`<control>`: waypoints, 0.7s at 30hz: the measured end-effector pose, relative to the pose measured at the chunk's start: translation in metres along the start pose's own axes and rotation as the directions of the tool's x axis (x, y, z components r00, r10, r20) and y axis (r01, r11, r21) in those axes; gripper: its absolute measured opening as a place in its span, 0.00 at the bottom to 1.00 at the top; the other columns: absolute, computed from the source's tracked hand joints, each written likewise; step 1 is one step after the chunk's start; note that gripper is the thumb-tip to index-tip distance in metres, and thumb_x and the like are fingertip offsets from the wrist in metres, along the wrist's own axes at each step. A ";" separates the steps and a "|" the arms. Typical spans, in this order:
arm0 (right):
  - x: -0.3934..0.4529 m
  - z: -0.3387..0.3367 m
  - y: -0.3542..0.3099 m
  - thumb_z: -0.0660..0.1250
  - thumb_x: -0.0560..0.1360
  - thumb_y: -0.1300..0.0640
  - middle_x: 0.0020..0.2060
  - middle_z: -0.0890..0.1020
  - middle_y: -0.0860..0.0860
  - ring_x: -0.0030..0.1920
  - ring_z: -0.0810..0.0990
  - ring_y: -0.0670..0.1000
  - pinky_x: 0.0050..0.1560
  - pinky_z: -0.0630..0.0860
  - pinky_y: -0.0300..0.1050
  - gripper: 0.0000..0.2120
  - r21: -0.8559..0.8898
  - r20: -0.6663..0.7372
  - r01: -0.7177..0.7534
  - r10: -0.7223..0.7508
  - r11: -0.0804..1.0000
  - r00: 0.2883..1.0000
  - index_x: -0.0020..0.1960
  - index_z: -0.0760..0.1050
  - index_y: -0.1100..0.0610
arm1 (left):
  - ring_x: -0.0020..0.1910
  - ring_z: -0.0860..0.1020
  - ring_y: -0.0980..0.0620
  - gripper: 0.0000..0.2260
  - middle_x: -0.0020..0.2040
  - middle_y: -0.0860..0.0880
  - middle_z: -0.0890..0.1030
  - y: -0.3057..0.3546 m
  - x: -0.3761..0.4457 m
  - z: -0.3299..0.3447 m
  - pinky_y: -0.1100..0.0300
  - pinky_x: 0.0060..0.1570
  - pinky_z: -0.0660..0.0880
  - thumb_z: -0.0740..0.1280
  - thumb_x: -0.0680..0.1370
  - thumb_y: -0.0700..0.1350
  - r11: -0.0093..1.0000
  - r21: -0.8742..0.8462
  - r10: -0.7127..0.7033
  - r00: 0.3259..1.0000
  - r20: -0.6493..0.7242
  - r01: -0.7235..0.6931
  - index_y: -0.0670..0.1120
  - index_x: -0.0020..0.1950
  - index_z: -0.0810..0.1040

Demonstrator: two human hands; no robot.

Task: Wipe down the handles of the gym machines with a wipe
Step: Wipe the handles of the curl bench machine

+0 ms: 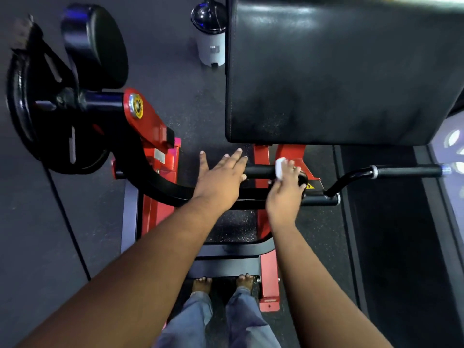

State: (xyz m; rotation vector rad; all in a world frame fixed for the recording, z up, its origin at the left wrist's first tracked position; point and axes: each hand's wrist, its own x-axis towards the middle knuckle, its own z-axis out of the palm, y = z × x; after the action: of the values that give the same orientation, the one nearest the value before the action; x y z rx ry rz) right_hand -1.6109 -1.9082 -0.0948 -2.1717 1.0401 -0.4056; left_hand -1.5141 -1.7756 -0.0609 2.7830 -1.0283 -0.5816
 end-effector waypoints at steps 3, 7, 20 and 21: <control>0.000 0.014 -0.008 0.56 0.79 0.69 0.79 0.62 0.55 0.81 0.53 0.57 0.78 0.47 0.65 0.28 -0.192 0.122 0.127 -0.105 0.973 0.987 0.78 0.64 0.57 | 0.83 0.53 0.51 0.25 0.85 0.54 0.45 0.001 0.001 -0.003 0.26 0.75 0.39 0.52 0.88 0.50 1.000 0.015 -0.003 0.999 0.036 0.003 0.52 0.85 0.49; -0.025 0.013 -0.022 0.53 0.78 0.71 0.81 0.58 0.54 0.82 0.49 0.54 0.81 0.49 0.56 0.32 -0.120 0.298 0.298 -0.252 0.947 0.921 0.81 0.57 0.56 | 0.84 0.48 0.51 0.28 0.85 0.53 0.40 -0.002 -0.006 -0.013 0.26 0.74 0.37 0.52 0.88 0.49 1.000 -0.012 -0.009 0.993 0.116 0.010 0.53 0.84 0.40; -0.128 -0.047 0.001 0.59 0.82 0.60 0.57 0.84 0.50 0.57 0.82 0.54 0.56 0.76 0.45 0.17 0.037 0.614 0.228 -0.203 0.973 0.763 0.67 0.79 0.49 | 0.79 0.64 0.40 0.37 0.85 0.50 0.43 -0.027 -0.220 0.041 0.44 0.68 0.72 0.57 0.84 0.62 0.915 -0.172 -0.289 0.889 0.355 0.365 0.53 0.85 0.39; -0.138 -0.051 0.003 0.59 0.82 0.60 0.57 0.84 0.50 0.57 0.82 0.54 0.57 0.76 0.46 0.17 0.030 0.655 0.268 -0.222 0.963 0.723 0.66 0.79 0.49 | 0.79 0.64 0.40 0.37 0.85 0.49 0.45 -0.022 -0.236 0.049 0.43 0.70 0.71 0.58 0.84 0.63 0.895 -0.192 -0.318 0.879 0.355 0.402 0.53 0.85 0.41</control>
State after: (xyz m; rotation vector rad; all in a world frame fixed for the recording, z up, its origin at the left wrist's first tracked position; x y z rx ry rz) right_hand -1.7269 -1.8258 -0.0581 -2.2510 0.3696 0.2880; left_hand -1.6847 -1.6048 -0.0375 2.7039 -0.4114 -1.1507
